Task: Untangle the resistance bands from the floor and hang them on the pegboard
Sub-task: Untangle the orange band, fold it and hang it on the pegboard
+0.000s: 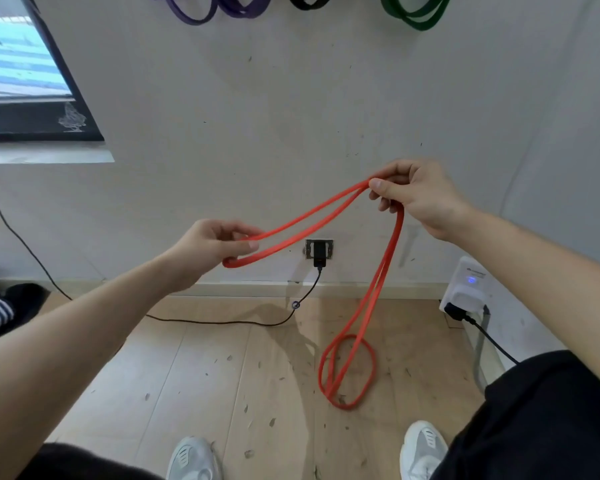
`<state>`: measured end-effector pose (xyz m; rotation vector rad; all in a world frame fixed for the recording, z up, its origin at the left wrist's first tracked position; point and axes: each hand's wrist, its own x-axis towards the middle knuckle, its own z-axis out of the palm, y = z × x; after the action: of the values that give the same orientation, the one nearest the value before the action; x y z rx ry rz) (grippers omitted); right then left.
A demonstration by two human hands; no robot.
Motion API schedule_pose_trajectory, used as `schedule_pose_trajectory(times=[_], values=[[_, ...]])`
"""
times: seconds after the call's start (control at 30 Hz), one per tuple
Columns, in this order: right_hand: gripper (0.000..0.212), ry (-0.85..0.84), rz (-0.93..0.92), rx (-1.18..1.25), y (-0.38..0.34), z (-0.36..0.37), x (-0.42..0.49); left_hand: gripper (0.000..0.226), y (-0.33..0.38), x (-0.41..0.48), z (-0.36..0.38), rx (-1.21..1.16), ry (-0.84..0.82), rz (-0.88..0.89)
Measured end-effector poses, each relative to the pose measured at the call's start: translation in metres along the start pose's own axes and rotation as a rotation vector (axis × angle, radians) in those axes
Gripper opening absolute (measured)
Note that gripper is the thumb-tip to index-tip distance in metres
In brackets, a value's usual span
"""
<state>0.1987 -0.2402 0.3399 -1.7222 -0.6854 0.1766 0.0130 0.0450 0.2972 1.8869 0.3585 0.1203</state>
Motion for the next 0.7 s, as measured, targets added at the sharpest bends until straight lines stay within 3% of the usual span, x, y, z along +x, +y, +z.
schedule_pose_trajectory(times=[0.17,0.3,0.4,0.57,0.7], values=[[0.005,-0.13,-0.006,0.01,-0.005,0.006,-0.004,0.018,-0.01,0.002,0.005,0.375,0.03,0.078],[0.011,-0.243,-0.018,0.021,-0.012,0.017,-0.009,0.034,-0.014,0.005,0.009,0.633,0.016,0.003],[0.012,-0.298,-0.037,0.027,-0.019,0.027,-0.013,0.053,-0.003,0.001,0.017,0.51,0.025,-0.055],[0.012,-0.368,-0.053,0.009,-0.025,0.037,-0.019,0.038,0.039,-0.01,0.041,0.009,-0.038,0.119],[0.012,-0.425,-0.055,0.021,-0.026,0.04,-0.022,0.037,0.056,-0.016,0.058,-0.016,-0.199,0.183]])
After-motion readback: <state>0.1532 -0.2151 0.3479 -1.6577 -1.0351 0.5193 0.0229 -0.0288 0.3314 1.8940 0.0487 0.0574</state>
